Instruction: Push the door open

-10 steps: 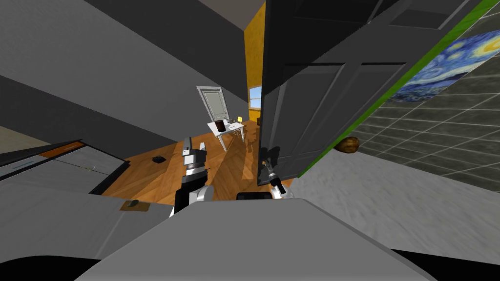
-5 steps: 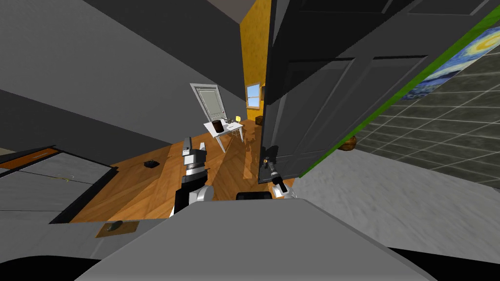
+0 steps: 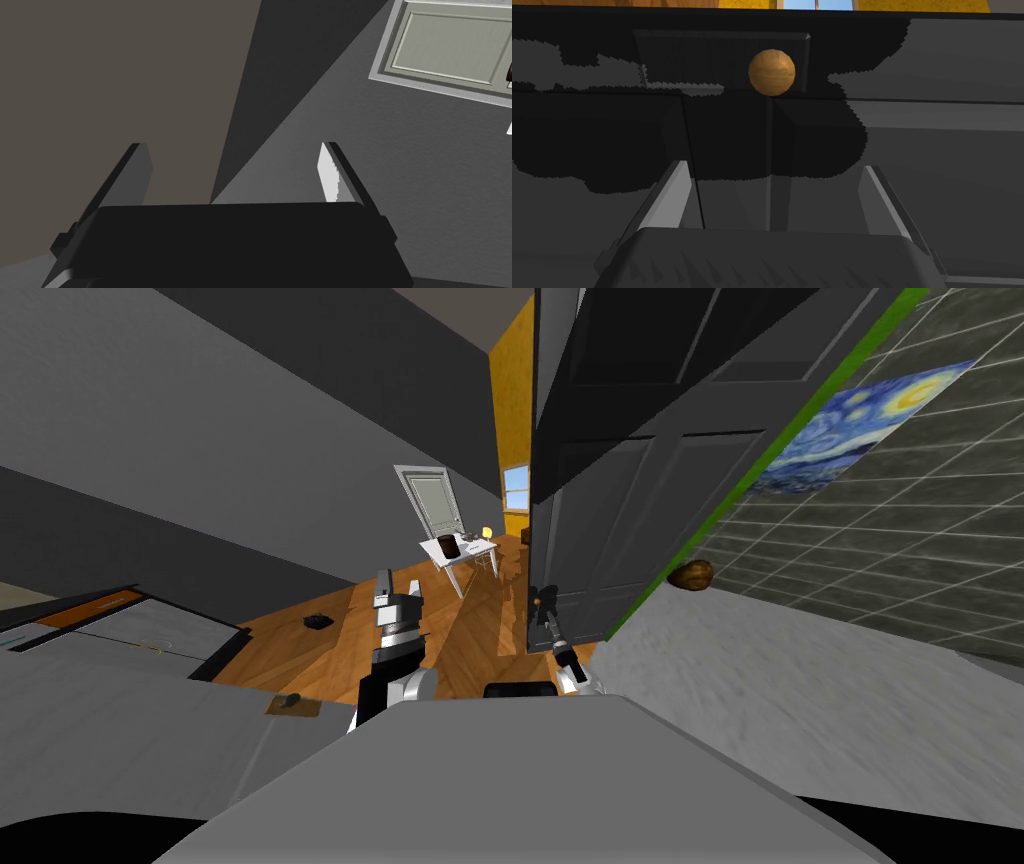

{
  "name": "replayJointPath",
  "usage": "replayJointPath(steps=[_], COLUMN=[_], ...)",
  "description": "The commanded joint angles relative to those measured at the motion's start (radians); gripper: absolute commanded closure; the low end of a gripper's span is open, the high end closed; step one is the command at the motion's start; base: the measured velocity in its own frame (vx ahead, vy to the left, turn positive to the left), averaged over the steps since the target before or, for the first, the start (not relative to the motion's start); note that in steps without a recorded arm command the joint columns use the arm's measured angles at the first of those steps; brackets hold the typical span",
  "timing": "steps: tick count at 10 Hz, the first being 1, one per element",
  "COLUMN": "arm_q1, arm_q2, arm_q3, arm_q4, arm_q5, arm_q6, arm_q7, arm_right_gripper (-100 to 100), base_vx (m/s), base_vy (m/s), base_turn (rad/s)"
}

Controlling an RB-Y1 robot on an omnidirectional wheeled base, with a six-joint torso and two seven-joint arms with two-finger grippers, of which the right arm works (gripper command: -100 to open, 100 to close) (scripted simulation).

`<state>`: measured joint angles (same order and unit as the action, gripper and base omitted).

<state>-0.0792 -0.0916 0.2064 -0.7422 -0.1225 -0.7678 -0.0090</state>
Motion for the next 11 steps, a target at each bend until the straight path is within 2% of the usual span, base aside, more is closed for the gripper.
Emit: replayJointPath(steps=[1, 3, 9, 10, 11], arm_q1=[0.002, 0.002, 0.003, 0.003, 0.003], arm_q2=[0.004, 0.001, 0.007, 0.006, 0.006], arm_q3=[0.002, -0.001, -0.016, -0.014, -0.014], arm_q4=[-0.008, -0.002, 0.014, 0.013, 0.013], arm_q5=[0.000, -0.001, -0.005, -0.005, -0.005], arm_q6=[0.005, -0.003, -0.029, -0.026, -0.026], arm_q7=[-0.001, 0.001, 0.010, 0.008, 0.008], arm_right_gripper=[-100, -100, -100, -100, 100], base_vx=[-0.257, -0.020, 0.246, 0.124, -0.026], base_vy=[0.032, 0.024, 0.039, 0.027, -0.004], base_turn=[-0.031, 0.007, 0.033, -0.007, -0.002])
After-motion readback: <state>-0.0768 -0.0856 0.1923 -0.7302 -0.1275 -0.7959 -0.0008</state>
